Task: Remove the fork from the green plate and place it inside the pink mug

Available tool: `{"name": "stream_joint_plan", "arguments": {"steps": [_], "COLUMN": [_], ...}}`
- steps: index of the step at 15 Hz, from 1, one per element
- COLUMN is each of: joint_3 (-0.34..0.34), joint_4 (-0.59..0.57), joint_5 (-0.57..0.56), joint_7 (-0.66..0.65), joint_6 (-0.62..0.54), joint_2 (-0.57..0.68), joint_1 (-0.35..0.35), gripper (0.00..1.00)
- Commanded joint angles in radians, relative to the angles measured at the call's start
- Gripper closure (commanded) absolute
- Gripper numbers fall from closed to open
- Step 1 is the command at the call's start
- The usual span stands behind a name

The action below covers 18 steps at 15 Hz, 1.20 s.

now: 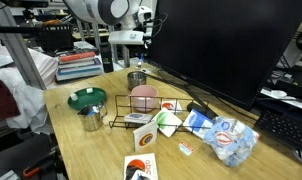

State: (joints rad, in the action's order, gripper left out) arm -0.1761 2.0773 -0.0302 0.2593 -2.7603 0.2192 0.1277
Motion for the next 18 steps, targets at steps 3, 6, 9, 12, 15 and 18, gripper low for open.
{"name": "stream_joint_plan", "arguments": {"steps": [3,6,9,12,15,18], "joint_3": [0.132,0.136,0.124,0.133,0.134,0.128], "joint_4": [-0.018,-0.026,-0.030,-0.027,-0.010,0.000], "joint_5": [-0.274,-0.273,-0.233,-0.235,-0.236,-0.228], "joint_7": [-0.241,-0.304,-0.331,-0.357,-0.372,-0.376], "joint_6": [-0.044,-0.051,-0.066,-0.071,-0.077,-0.084], "joint_2": [0.034,0.079,0.118,0.133,0.129,0.133], "joint_1": [0.043,0.048,0.057,0.075,0.081,0.080], "gripper": [0.94,0.94,0.94,0.94,0.94,0.94]}}
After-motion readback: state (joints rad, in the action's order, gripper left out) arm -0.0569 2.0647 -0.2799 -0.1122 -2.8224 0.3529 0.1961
